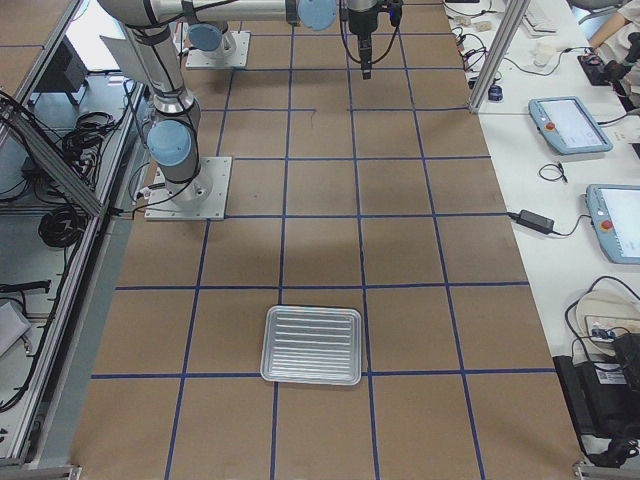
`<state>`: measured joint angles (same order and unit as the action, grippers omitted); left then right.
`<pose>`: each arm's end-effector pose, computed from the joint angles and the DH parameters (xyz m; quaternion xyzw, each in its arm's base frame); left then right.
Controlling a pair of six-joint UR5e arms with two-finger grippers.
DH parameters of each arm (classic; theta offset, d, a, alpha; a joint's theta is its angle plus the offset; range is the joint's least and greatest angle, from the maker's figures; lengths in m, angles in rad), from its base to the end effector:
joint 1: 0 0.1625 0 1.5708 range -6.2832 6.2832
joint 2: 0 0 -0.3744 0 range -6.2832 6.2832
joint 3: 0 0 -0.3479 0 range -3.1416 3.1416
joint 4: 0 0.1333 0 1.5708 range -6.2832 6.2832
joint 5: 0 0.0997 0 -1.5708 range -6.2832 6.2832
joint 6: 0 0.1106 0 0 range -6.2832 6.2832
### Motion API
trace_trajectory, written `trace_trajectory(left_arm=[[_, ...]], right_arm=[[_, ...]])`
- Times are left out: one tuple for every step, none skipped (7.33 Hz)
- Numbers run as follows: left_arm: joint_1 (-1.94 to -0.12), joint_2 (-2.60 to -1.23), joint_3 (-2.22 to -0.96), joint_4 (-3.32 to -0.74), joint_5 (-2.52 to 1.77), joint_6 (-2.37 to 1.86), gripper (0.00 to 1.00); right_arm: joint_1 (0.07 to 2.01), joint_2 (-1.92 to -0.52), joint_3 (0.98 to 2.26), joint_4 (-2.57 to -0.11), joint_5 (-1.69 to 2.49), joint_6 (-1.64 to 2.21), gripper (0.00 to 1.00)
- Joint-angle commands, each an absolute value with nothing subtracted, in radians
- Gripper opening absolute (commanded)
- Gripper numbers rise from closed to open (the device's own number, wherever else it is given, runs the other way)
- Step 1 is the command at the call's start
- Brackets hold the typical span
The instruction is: Place bearing gear from tray to pile
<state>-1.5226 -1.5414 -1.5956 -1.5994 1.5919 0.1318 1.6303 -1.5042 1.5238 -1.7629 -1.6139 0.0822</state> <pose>-0.1099 -0.4397 0.4254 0.0419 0.9990 0.0129 0.0094 0.1574 -0.4814 0.4375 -0.0132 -0.9960 0.0874 0.0153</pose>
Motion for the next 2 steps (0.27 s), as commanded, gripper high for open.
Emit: trace_trajectory(left_arm=[[-1.522,-1.534,-1.598,-1.603,1.591,0.132,1.0],[-1.522,-1.529,-1.598,-1.605,1.589,0.127,1.0]], right_arm=[[1.631,-1.505,1.528,-1.766,-1.612,0.086,1.0],[1.631,-1.506,1.529,-1.766,-1.612,0.087,1.0]])
